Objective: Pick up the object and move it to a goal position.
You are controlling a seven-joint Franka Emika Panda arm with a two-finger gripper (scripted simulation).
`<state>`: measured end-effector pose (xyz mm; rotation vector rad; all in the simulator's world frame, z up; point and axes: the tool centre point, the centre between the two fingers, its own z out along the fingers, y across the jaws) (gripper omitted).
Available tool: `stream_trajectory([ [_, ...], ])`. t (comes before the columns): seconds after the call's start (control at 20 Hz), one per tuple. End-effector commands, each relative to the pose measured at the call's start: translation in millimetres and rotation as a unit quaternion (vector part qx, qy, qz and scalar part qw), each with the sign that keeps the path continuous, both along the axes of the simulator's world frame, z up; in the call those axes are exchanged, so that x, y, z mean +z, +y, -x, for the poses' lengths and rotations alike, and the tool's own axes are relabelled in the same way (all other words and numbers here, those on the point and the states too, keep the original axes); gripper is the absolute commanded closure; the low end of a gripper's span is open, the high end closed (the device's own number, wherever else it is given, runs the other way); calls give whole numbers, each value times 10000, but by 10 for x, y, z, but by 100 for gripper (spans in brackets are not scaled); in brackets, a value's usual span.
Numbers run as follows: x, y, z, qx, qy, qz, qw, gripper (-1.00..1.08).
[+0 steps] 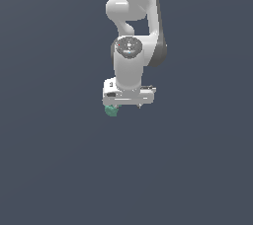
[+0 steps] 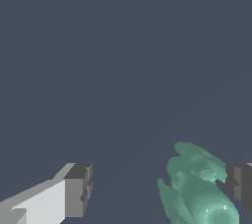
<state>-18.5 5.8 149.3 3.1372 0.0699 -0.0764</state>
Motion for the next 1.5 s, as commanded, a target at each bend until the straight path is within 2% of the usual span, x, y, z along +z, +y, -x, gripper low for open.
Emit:
stream_trajectory([
  [0.0,0,0,0,0,0,0,10000,-92],
  [0.4,133,-211,-65,-58,-157,-12,9999,-92],
  [0.8,123,-241,-43,-130,-167,-11,9998,-92],
  [1.15,12,-385,140,-621,-186,1,9979,-92],
  [1.45,-141,-583,431,-1344,-214,17,9907,-92],
])
